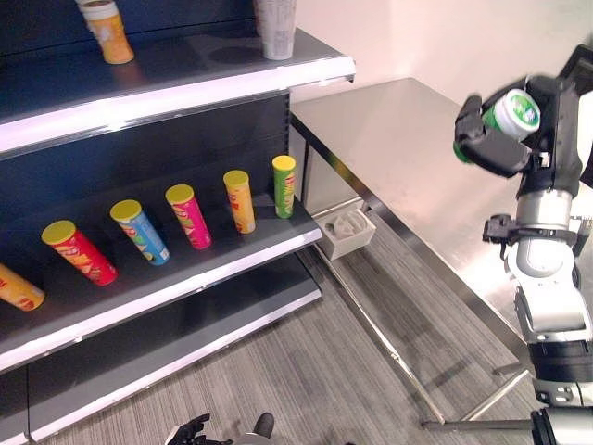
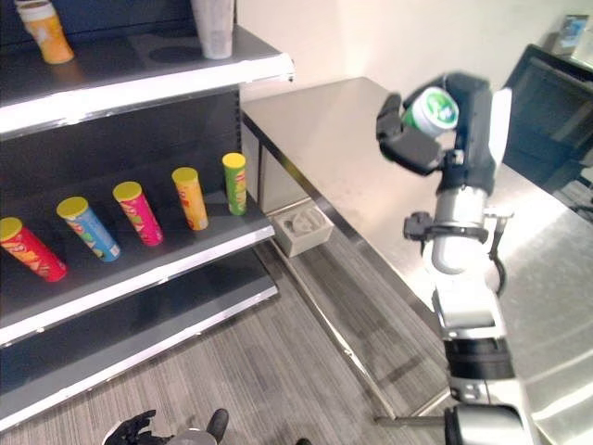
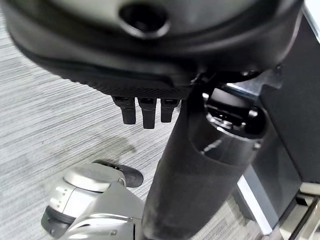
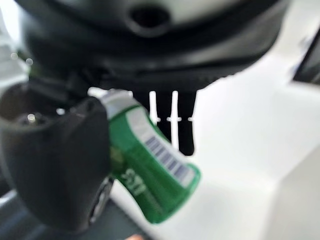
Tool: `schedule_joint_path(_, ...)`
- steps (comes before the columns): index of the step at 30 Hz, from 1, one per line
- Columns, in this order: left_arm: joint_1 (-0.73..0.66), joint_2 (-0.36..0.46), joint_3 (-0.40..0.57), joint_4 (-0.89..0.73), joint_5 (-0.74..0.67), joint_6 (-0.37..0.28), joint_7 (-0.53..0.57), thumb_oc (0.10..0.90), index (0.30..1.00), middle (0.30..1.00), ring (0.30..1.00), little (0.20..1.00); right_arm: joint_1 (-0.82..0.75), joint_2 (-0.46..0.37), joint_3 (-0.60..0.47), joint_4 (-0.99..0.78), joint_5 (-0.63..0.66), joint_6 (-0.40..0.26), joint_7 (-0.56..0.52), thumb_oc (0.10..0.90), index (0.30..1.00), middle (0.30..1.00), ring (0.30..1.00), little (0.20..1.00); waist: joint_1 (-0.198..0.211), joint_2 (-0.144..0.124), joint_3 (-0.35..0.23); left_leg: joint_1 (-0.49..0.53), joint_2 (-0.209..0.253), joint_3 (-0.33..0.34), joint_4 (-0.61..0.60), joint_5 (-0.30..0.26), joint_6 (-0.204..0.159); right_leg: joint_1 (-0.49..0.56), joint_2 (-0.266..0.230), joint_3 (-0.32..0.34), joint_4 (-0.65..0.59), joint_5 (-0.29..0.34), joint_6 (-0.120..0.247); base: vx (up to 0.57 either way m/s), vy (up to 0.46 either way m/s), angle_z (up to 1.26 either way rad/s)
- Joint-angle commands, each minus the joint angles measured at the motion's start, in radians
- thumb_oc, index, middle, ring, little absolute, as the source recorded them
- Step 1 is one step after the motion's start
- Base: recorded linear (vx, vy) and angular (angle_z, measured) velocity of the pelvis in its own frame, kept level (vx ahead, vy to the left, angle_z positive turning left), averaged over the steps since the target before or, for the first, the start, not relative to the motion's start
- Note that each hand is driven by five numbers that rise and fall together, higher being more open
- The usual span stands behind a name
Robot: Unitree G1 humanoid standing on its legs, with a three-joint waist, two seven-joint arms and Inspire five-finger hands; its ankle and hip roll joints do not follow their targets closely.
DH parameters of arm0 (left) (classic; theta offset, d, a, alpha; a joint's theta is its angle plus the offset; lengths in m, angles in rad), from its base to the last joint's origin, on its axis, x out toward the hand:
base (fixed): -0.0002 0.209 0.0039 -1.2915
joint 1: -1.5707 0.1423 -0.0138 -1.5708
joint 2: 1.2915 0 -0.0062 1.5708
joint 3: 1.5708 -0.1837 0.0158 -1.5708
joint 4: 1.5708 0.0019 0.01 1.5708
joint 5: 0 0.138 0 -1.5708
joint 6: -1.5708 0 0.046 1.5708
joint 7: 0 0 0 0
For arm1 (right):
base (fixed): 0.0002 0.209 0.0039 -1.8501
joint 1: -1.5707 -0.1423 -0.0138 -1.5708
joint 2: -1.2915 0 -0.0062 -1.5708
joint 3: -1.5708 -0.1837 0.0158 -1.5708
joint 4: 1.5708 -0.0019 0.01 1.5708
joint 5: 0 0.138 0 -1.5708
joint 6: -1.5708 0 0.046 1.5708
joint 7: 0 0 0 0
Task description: Put the goods on the table back onto the shelves and tidy them up.
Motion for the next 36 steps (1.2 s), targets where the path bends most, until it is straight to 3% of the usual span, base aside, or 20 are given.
schedule_joint_path(1, -0.031, 0.061, -0.050, -0.013, -0.014, -0.012, -0.012, 0.800, 0.900, 0.900, 0.900, 0.900, -0.187, -0.099, 0.043, -0.098, 0.052, -0.131, 0.010, 0.400, 0.300, 0.300, 0.300, 0.300, 0.049, -0.028, -0.056, -0.041, 0.029, 0.029, 0.000, -0.035, -0.023, 0.026, 0.034, 0.000, 0.012, -0.124, -0.010, -0.08, -0.101, 0.54)
schedule_joint_path(4, -0.038, 0.066, -0.052, -0.006, -0.023, -0.015, -0.008, 0.800, 0.900, 0.900, 0.900, 0.900, -0.245, -0.120, 0.063, -0.086, 0.073, -0.139, 0.004, 0.400, 0.300, 0.300, 0.300, 0.300, 0.062, -0.024, -0.036, -0.067, 0.036, 0.016, 0.009, -0.020, -0.036, 0.029, 0.040, -0.026, 0.012, -0.133, -0.017, -0.09, -0.077, 0.47)
schedule_joint_path(5, -0.047, 0.068, -0.059, -0.003, -0.027, -0.016, -0.008, 0.800, 0.900, 0.900, 0.900, 0.900, -0.262, -0.135, 0.069, -0.078, 0.087, -0.142, 0.002, 0.400, 0.300, 0.300, 0.300, 0.300, 0.059, -0.025, -0.021, -0.087, 0.043, 0.053, 0.026, -0.013, -0.038, 0.028, 0.031, -0.049, 0.012, -0.127, -0.016, -0.17, -0.015, 0.43)
schedule_joint_path(8, -0.055, 0.071, -0.059, -0.015, -0.034, -0.016, -0.012, 0.800, 0.900, 0.900, 0.900, 0.900, -0.349, -0.177, 0.123, -0.046, 0.122, -0.136, 0.001, 0.400, 0.300, 0.300, 0.300, 0.300, 0.043, -0.022, -0.016, -0.116, 0.088, 0.251, 0.102, -0.034, -0.015, 0.022, 0.006, -0.115, 0.012, -0.117, -0.010, -0.13, 0.048, 1.26)
schedule_joint_path(10, -0.047, 0.062, -0.053, 0.003, -0.033, -0.014, -0.012, 0.800, 0.900, 0.900, 0.900, 0.900, -0.401, -0.179, 0.157, -0.014, 0.151, -0.133, 0.012, 0.400, 0.300, 0.300, 0.300, 0.300, 0.052, -0.012, -0.030, -0.105, 0.094, 0.274, 0.089, -0.029, -0.017, 0.038, 0.001, -0.144, 0.012, -0.120, -0.007, 0.04, 0.061, 0.60)
schedule_joint_path(17, -0.034, 0.064, -0.060, 0.058, -0.021, -0.010, -0.006, 0.800, 0.900, 0.900, 0.900, 0.900, -0.497, -0.145, 0.255, 0.109, 0.223, -0.121, 0.037, 0.400, 0.300, 0.300, 0.300, 0.300, 0.090, -0.017, -0.083, -0.055, 0.056, 0.261, 0.018, -0.024, -0.010, 0.082, -0.033, -0.212, 0.014, -0.115, 0.008, 0.10, 0.092, 0.38)
schedule_joint_path(25, -0.033, 0.066, -0.083, 0.067, -0.029, -0.012, -0.004, 0.800, 0.900, 0.900, 0.900, 0.900, -0.553, -0.154, 0.299, 0.240, 0.287, -0.111, 0.043, 0.400, 0.300, 0.300, 0.300, 0.300, 0.131, -0.031, -0.100, -0.044, -0.007, 0.217, 0.012, -0.053, 0.023, 0.083, -0.111, -0.251, 0.083, -0.113, 0.042, 0.07, 0.158, 0.27)
schedule_joint_path(27, -0.034, 0.070, -0.084, 0.066, -0.032, -0.015, -0.004, 0.800, 0.900, 0.900, 0.900, 0.900, -0.577, -0.160, 0.316, 0.286, 0.309, -0.108, 0.045, 0.400, 0.300, 0.300, 0.300, 0.300, 0.137, -0.035, -0.103, -0.033, -0.031, 0.219, 0.008, -0.066, 0.038, 0.071, -0.150, -0.258, 0.124, -0.107, 0.060, 0.06, 0.182, -0.03)
schedule_joint_path(31, -0.033, 0.082, -0.081, 0.060, -0.035, -0.017, -0.002, 0.800, 0.900, 0.900, 0.900, 0.900, -0.592, -0.163, 0.330, 0.318, 0.306, -0.096, 0.046, 0.400, 0.300, 0.300, 0.300, 0.300, 0.140, -0.042, -0.100, -0.021, -0.051, 0.222, 0.003, -0.082, 0.053, 0.053, -0.183, -0.249, 0.175, -0.104, 0.071, 0.05, 0.142, -0.03)
schedule_joint_path(33, -0.032, 0.096, -0.070, 0.053, -0.043, -0.019, 0.002, 0.800, 0.900, 0.900, 0.900, 0.900, -0.624, -0.166, 0.361, 0.364, 0.297, -0.087, 0.048, 0.400, 0.300, 0.300, 0.300, 0.300, 0.143, -0.044, -0.091, -0.005, -0.058, 0.228, 0.001, -0.094, 0.068, 0.016, -0.210, -0.219, 0.249, -0.089, 0.079, 0.04, 0.137, -0.11)
schedule_joint_path(36, -0.043, 0.111, -0.072, 0.054, -0.048, -0.021, 0.007, 0.800, 0.900, 0.900, 0.900, 0.900, -0.634, -0.167, 0.375, 0.388, 0.302, -0.088, 0.048, 0.400, 0.300, 0.300, 0.300, 0.300, 0.139, -0.044, -0.078, -0.001, -0.058, 0.219, 0.001, -0.093, 0.074, -0.015, -0.212, -0.179, 0.304, -0.077, 0.080, 0.00, 0.013, -0.14)
